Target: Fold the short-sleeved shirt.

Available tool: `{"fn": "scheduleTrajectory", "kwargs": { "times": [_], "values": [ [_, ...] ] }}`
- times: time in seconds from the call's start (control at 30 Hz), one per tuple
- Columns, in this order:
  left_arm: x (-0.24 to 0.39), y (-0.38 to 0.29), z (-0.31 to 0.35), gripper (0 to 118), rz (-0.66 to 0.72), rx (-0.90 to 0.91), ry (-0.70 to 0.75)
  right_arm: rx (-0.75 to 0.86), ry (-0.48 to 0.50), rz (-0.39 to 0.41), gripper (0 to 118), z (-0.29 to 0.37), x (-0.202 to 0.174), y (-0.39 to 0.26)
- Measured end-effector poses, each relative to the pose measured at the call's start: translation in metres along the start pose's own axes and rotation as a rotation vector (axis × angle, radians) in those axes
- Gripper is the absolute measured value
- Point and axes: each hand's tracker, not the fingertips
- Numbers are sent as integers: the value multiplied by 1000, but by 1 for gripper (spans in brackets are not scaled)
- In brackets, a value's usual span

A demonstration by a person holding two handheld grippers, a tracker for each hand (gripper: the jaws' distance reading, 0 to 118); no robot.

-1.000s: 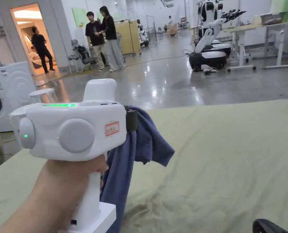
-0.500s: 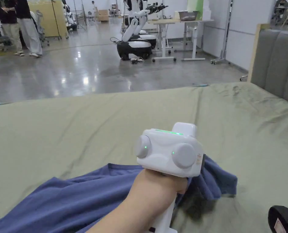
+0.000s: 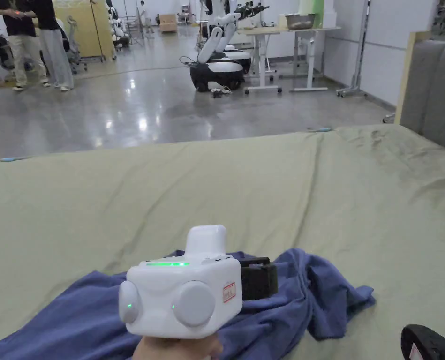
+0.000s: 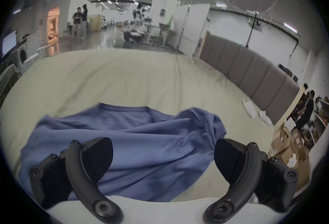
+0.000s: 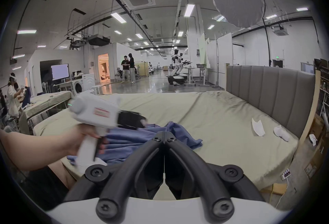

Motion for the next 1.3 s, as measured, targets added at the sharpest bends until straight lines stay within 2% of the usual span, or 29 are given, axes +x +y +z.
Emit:
{"fn": "scheduleTrajectory", "kwargs": {
  "times": [0.1, 0.13, 0.17, 0.23, 0.27, 0.3, 0.47, 0.6, 0.77, 0.8, 0.83, 0.87, 0.9, 0.93, 1.0, 1.13, 1.2, 1.23, 1.3],
  "values": [
    [-49, -1, 77, 113, 60, 125, 38, 7, 29, 18, 3, -11, -11, 6],
    [-66, -4, 107, 101, 63, 170, 58, 10, 42, 18, 3, -15, -15, 8],
    [-82, -10, 135, 81, 63, 206, 89, 16, 57, 17, 3, -20, -19, 10],
    [-117, -24, 181, 49, 50, 274, 177, 24, 90, 13, 3, -28, -30, 13],
    [-132, -33, 199, 14, 34, 268, 241, 23, 109, 11, 3, -33, -36, 15],
    [-145, -43, 215, 0, 41, 272, 313, 21, 127, 11, 3, -38, -42, 16],
    [-203, -105, 263, 0, 203, 245, 405, 10, 197, 27, 3, -59, -73, 15],
    [-224, -131, 256, 0, 191, 200, 441, -25, 248, 55, 3, -73, -96, 10],
    [-251, -129, 223, 2, 175, 172, 458, -50, 272, 85, 3, -82, -111, 4],
    [-261, -128, 212, 32, 187, 135, 462, -54, 272, 90, 3, -83, -112, 3],
    [-273, -127, 201, 88, 194, 86, 458, -60, 272, 96, 3, -85, -113, 2],
    [-288, -127, 191, 118, 208, 57, 434, -68, 268, 100, 3, -87, -114, 2],
    [-299, -129, 179, 118, 246, 27, 408, -73, 263, 102, 3, -88, -113, 1],
    [-303, -128, 179, 118, 287, 80, 463, -79, 260, 103, 3, -89, -113, -1],
    [-316, -131, 160, 118, 323, -5, 460, -89, 252, 104, 3, -92, -114, -3],
    [-326, -143, 131, 118, 283, -94, 508, -107, 246, 100, 3, -97, -116, -6],
    [-314, -148, 127, 111, 193, -122, 582, -112, 249, 101, 3, -98, -118, -8],
    [-306, -147, 129, 104, 131, -82, 581, -112, 252, 104, 3, -98, -118, -8],
    [-287, -146, 134, 46, 78, -54, 553, -111, 257, 110, 3, -98, -120, -9]
  ]
}}
